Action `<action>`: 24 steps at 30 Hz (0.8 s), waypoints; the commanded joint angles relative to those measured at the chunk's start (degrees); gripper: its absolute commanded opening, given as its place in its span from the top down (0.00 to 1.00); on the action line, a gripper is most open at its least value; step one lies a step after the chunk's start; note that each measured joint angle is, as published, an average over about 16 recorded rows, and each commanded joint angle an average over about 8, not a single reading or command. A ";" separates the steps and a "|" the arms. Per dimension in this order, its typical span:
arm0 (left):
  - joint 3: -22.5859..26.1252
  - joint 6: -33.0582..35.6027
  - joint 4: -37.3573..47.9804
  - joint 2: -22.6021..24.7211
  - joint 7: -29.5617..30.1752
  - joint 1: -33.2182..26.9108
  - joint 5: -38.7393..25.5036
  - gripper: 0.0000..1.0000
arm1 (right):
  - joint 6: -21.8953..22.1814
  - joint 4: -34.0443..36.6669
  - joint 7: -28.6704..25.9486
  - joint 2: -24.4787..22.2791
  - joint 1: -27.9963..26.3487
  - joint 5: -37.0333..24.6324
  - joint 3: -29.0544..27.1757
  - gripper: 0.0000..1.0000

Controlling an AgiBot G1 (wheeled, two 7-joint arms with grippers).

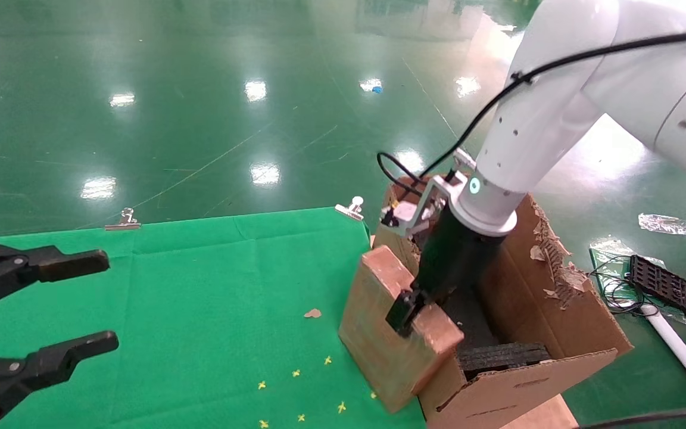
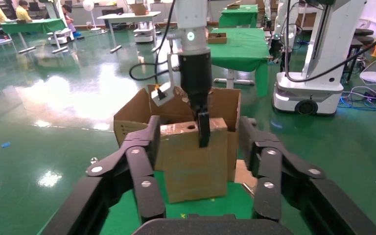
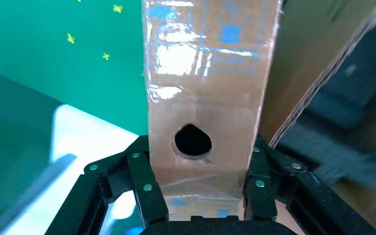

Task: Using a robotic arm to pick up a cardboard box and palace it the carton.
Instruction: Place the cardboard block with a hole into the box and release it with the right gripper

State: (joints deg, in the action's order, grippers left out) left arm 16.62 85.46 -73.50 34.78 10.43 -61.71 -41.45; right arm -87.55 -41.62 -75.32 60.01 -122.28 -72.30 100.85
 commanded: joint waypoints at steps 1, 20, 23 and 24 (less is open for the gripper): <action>0.01 0.00 0.00 0.00 0.00 0.00 0.00 1.00 | 0.24 -0.79 1.46 0.27 -0.96 -0.46 -0.04 1.00; 0.08 -0.03 0.00 -0.03 -0.04 -0.02 0.05 1.00 | 5.81 7.67 16.21 -11.50 -17.33 -4.66 -4.83 1.00; 0.09 -0.04 0.00 -0.04 -0.04 -0.02 0.06 1.00 | 5.32 10.73 15.46 -12.10 -16.74 -6.17 -3.72 1.00; 0.09 -0.04 0.00 -0.04 -0.04 -0.02 0.06 1.00 | 5.08 11.88 15.06 -12.20 -16.34 -6.61 -3.31 1.00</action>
State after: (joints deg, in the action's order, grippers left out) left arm 16.71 85.42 -73.50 34.74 10.38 -61.73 -41.39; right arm -82.72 -29.47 -60.58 48.09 -137.84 -78.37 97.43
